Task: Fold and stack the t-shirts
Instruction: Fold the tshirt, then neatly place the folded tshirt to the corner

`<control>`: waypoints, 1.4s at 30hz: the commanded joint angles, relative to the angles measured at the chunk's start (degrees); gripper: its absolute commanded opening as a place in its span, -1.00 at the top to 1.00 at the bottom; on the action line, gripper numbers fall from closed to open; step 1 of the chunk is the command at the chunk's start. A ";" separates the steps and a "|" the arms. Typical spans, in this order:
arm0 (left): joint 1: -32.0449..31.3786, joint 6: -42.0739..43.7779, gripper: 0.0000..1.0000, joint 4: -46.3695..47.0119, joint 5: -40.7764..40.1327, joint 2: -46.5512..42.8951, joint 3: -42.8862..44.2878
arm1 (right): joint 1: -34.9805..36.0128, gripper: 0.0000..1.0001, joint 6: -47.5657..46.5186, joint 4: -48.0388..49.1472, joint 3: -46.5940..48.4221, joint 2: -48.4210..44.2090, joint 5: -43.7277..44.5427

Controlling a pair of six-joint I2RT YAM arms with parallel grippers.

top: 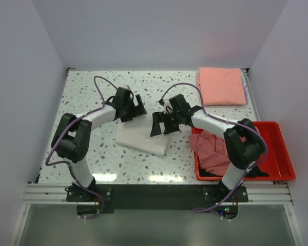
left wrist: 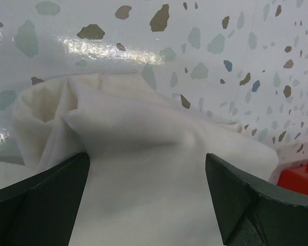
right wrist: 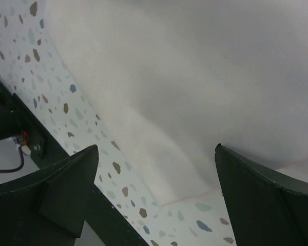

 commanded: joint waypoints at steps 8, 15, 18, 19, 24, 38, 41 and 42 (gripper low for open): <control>3.43 -0.72 -1.00 0.59 -4.44 2.53 -0.96 | -0.84 -0.98 -1.10 -1.84 7.81 9.16 10.10; 3.52 -2.04 -1.00 0.94 -5.85 -4.23 -4.66 | -0.84 -0.98 -4.09 -5.44 14.84 11.28 9.84; 3.52 -2.74 -1.00 0.24 -6.03 -8.09 -5.19 | -0.58 -0.98 -4.27 -7.38 17.40 7.77 11.59; 3.52 -2.74 -1.00 -0.11 -6.20 -9.33 -5.27 | -0.23 -0.98 -4.18 -7.29 17.31 4.54 12.73; 3.43 -2.22 -1.00 -4.41 -8.40 -19.94 -6.06 | -0.05 -0.98 1.61 -3.61 9.42 -9.45 25.98; 3.52 -11.44 -1.00 -22.61 -23.09 -49.49 -21.70 | -1.02 -0.98 7.07 -2.20 -2.46 -17.83 30.06; 3.52 -11.53 -1.00 -23.84 -22.90 -52.92 -25.57 | -1.02 -0.92 9.52 -2.02 -1.93 -14.22 30.23; 3.52 -11.79 -1.00 -24.89 -23.43 -53.11 -25.75 | -0.93 -0.91 10.14 -2.02 -1.76 -13.26 29.88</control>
